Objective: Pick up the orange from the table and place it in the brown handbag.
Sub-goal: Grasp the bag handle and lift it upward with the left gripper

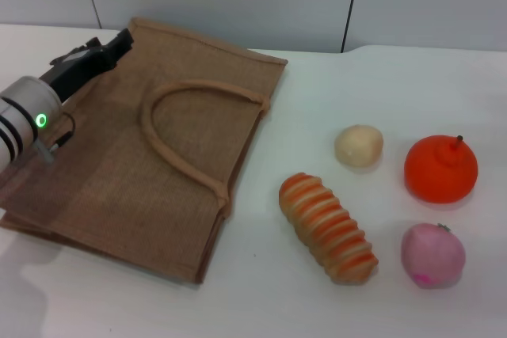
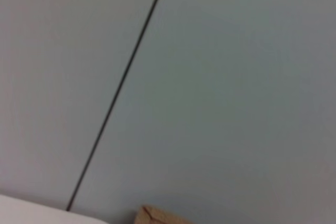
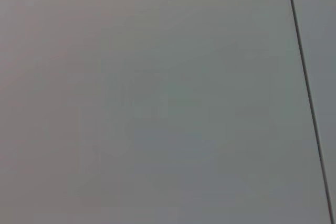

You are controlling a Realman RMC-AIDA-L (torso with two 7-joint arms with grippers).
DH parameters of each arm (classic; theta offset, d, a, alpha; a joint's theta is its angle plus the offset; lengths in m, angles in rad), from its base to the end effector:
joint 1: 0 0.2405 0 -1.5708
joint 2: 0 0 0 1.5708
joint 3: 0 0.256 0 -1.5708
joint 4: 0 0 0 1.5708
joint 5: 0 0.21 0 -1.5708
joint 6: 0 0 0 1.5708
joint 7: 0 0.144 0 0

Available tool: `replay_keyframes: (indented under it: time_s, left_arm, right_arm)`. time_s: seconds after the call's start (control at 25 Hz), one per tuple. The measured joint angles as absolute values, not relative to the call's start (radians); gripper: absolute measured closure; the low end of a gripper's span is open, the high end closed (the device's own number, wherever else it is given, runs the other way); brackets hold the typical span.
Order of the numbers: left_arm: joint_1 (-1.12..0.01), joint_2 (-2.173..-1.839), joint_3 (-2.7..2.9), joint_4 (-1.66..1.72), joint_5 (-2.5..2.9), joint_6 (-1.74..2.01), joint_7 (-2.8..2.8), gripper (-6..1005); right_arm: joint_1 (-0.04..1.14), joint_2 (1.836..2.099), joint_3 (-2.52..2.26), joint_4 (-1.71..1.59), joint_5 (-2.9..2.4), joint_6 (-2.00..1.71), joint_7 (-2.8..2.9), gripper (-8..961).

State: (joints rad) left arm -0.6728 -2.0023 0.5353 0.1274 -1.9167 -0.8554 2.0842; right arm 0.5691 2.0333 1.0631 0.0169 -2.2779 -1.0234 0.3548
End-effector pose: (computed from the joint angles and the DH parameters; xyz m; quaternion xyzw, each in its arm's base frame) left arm -0.3184 0.4153 0.0205 -0.6882 -0.4341 -0.3469 0.4665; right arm 0.3576 0.3706 0.0360 -0.6097 0.3332 0.3063 0.6507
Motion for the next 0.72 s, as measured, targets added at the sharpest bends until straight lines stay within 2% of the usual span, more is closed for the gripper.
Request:
replay_keyframes:
  time_s: [0.72]
  left_arm:
    - [-0.713, -2.013, 0.535, 0.504, -1.129, -0.913, 1.201, 333]
  right_arm:
    - [0.569, 2.032, 1.063, 0.008, -2.278, -1.020, 0.352, 254]
